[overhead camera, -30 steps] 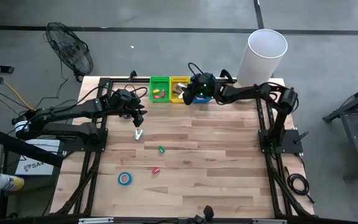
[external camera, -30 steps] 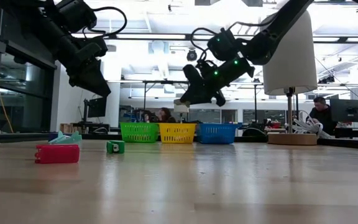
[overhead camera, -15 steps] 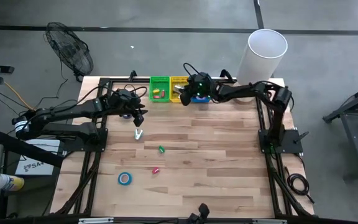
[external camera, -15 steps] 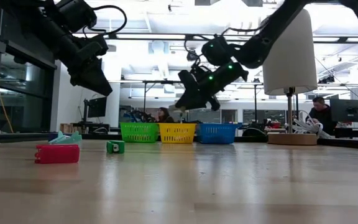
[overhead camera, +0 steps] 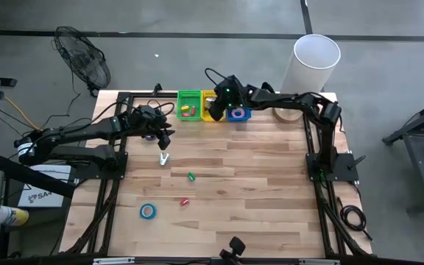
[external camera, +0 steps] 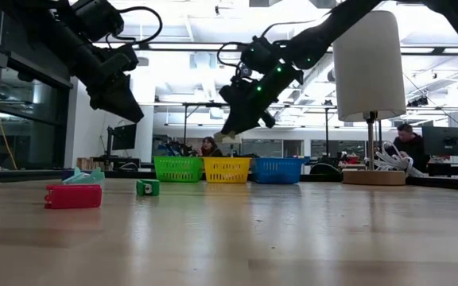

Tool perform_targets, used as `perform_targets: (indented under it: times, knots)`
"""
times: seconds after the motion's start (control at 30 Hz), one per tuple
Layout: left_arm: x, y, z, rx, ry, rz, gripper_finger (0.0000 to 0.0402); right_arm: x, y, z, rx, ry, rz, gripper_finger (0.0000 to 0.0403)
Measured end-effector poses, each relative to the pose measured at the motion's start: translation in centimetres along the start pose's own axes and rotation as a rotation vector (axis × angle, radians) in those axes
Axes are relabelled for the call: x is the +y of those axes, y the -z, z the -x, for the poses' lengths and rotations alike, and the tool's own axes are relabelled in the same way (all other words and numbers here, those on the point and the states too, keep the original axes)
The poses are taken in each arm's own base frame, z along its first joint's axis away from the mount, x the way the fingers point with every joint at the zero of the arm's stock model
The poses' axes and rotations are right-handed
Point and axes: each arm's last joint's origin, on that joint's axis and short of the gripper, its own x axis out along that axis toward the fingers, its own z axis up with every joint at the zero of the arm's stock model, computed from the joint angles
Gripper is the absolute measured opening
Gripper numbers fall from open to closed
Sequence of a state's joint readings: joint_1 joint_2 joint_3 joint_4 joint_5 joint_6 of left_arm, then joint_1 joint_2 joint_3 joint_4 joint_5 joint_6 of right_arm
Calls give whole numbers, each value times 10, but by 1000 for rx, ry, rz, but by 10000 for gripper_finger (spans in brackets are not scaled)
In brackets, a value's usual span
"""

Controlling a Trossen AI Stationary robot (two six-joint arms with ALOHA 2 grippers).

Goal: Pick and place Stapler, Stapler remover, tape
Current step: Put the gray staple remover into the yellow bin

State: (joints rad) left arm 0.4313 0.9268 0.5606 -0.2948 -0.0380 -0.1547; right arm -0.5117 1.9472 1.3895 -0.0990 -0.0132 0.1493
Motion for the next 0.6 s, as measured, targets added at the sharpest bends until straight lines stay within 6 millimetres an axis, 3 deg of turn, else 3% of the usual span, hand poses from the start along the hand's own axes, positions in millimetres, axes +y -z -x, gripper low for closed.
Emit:
perform_targets:
  times: [0.6]
  knots:
    - [0, 0, 0, 1, 3, 0, 149, -2, 12, -2, 79, 53, 22, 99]
